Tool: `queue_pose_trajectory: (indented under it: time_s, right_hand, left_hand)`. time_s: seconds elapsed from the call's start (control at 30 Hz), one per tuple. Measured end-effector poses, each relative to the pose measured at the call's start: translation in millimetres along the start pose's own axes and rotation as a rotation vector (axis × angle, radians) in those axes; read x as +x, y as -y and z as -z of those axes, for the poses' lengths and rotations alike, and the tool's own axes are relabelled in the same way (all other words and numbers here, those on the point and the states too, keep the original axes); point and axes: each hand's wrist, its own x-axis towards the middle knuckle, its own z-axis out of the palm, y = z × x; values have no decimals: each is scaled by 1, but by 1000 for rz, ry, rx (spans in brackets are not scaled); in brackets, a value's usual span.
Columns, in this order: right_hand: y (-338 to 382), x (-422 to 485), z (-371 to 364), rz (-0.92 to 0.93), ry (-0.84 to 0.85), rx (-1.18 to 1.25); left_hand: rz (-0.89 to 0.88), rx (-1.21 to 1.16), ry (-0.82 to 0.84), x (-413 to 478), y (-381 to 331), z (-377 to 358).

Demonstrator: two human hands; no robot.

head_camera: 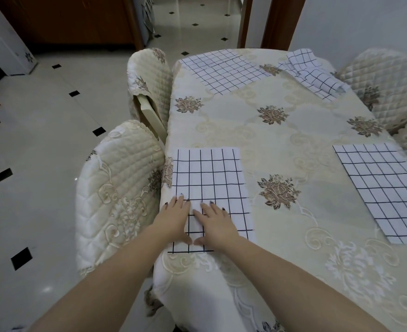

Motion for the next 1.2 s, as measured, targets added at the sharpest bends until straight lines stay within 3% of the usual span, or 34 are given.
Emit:
queue_pose_trajectory:
  time_s: [0.13, 0.37, 0.57, 0.63, 0.93, 1.2]
  right_hand:
    - [-16, -10, 3, -52, 14, -15]
    - [-68, -31, 15, -187, 41, -80]
    - [-66, 11, 52, -151, -118, 0]
    - [-65, 34, 68, -115, -154, 30]
    - [-43, 142, 97, 41, -73, -122]
    - [-61, 154, 102, -66, 27, -101]
  left_hand:
    - [15, -4, 110, -2, 4, -4]
    - [9, -10, 135, 0, 9, -3]
    - [32, -199, -210, 29, 14, 49]
    - [78, -276, -256, 49, 22, 65]
    - [57, -144, -117, 125, 28, 93]
    - [95, -215, 12, 141, 31, 83]
